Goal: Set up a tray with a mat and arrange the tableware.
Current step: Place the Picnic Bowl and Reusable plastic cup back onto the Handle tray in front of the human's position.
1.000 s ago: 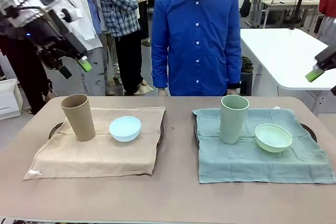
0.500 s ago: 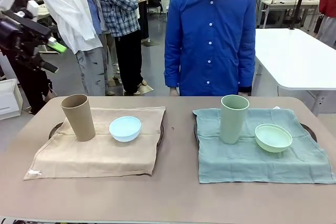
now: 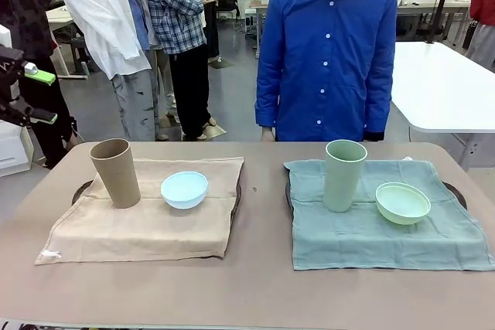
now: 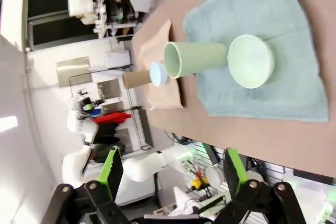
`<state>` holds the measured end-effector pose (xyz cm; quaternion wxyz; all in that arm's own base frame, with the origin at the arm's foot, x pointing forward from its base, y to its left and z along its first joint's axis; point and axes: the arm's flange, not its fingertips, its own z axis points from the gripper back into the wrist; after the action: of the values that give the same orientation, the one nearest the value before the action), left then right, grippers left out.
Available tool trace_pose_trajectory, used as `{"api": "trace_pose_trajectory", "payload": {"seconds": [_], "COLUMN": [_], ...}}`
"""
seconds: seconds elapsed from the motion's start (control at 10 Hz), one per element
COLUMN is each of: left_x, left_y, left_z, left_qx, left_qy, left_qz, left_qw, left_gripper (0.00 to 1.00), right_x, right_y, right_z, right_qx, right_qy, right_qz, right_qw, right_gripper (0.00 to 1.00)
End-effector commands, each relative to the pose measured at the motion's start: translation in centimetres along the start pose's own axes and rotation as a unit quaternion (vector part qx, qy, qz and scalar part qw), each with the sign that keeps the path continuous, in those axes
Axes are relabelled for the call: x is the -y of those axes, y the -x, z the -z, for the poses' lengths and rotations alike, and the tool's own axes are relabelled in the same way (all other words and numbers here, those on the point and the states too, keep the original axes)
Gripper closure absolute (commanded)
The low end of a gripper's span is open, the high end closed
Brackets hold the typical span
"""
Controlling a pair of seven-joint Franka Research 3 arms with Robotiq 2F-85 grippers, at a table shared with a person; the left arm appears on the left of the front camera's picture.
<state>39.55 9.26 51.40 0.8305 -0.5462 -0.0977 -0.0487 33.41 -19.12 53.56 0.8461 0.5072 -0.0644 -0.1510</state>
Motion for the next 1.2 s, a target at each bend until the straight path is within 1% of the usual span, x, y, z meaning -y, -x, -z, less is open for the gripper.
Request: {"api": "trace_pose_trajectory", "payload": {"seconds": [0.0, 0.1, 0.2, 0.3, 0.5, 0.6, 0.7, 1.1], "left_x": [-0.5, -0.5, -0.6, -0.4, 0.0, 0.5, -0.2, -0.2], "left_y": [0.3, 0.7, 0.9, 0.5, 0.4, 0.5, 0.2, 0.2], "left_z": [0.8, 0.7, 0.4, 1.1, 0.9, 1.1, 0.7, 0.7], "left_qx": [0.014, 0.032, 0.04, 0.038, 0.033, 0.026, 0.026, 0.026], "left_qy": [0.031, 0.039, 0.046, 0.047, 0.042, 0.034, 0.039, 0.039], "left_qz": [-0.003, 0.001, 0.007, 0.011, 0.012, 0.014, -0.002, -0.002], "left_qw": [0.999, 0.999, 0.998, 0.998, 0.999, 0.999, 0.999, 0.999], "left_gripper": [0.0, 0.0, 0.0, 0.0, 0.0, 0.0, 0.0, 0.0], "right_x": [1.6, 2.3, 2.7, 2.8, 2.8, 2.4, 3.0, 3.0], "right_y": [-0.3, -0.2, -0.3, -0.6, -0.9, -1.1, -0.9, -0.9], "right_z": [-0.5, -0.2, 0.0, 0.4, 1.9, 2.4, 1.7, 1.7], "right_qx": [-0.004, -0.009, -0.016, -0.024, -0.064, -0.08, -0.039, -0.039], "right_qy": [-0.05, -0.043, -0.037, -0.029, 0.006, 0.021, -0.015, -0.015], "right_qz": [0.014, 0.03, 0.039, 0.042, 0.044, 0.033, 0.047, 0.047], "right_qw": [0.999, 0.999, 0.998, 0.998, 0.997, 0.996, 0.998, 0.998], "right_gripper": [0.0, 0.0, 0.0, 0.0, 0.0, 0.0, 0.0, 0.0]}}
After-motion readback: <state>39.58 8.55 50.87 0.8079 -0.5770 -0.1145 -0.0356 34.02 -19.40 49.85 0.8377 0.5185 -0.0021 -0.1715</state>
